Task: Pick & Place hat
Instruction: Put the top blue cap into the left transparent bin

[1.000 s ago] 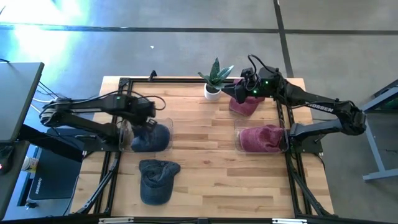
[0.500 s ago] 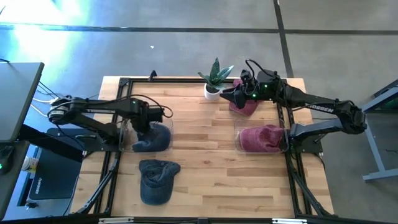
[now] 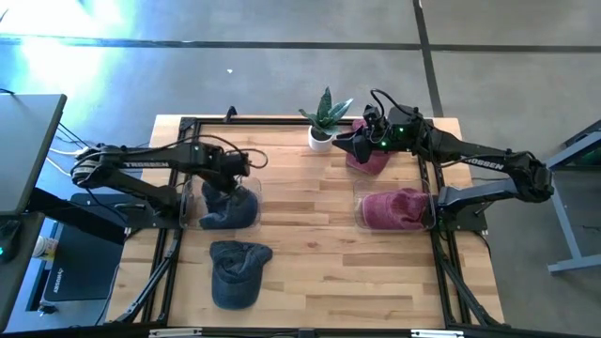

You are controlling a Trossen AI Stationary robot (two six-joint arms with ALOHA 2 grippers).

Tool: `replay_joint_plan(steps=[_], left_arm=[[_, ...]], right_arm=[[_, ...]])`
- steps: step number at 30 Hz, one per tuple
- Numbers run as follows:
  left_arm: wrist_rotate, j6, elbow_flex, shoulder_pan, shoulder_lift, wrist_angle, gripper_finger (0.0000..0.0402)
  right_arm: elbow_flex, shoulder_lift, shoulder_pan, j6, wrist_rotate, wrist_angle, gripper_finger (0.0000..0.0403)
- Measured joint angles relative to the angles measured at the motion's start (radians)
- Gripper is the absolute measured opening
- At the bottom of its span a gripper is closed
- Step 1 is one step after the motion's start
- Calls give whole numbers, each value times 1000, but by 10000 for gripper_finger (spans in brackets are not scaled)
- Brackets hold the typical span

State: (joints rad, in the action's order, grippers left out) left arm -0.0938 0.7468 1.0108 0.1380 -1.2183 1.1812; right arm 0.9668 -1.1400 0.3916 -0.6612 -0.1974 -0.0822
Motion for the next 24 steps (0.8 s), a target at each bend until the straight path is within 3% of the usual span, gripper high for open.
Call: replay_joint_plan(steps=[4, 14, 18, 24], left_arm=[[-29, 17, -91, 0, -20, -7, 0], [52, 11, -200, -1, -29, -107, 0], [23, -6, -182, -1, -29, -117, 0], [40, -9, -56, -1, -16, -33, 0]], right_arm=[[0, 0, 0, -8, -16, -1, 215], [0, 0, 0, -10, -18, -3, 215], [0, 0, 0, -10, -18, -3, 215], [0, 0, 0, -10, -18, -3, 215]])
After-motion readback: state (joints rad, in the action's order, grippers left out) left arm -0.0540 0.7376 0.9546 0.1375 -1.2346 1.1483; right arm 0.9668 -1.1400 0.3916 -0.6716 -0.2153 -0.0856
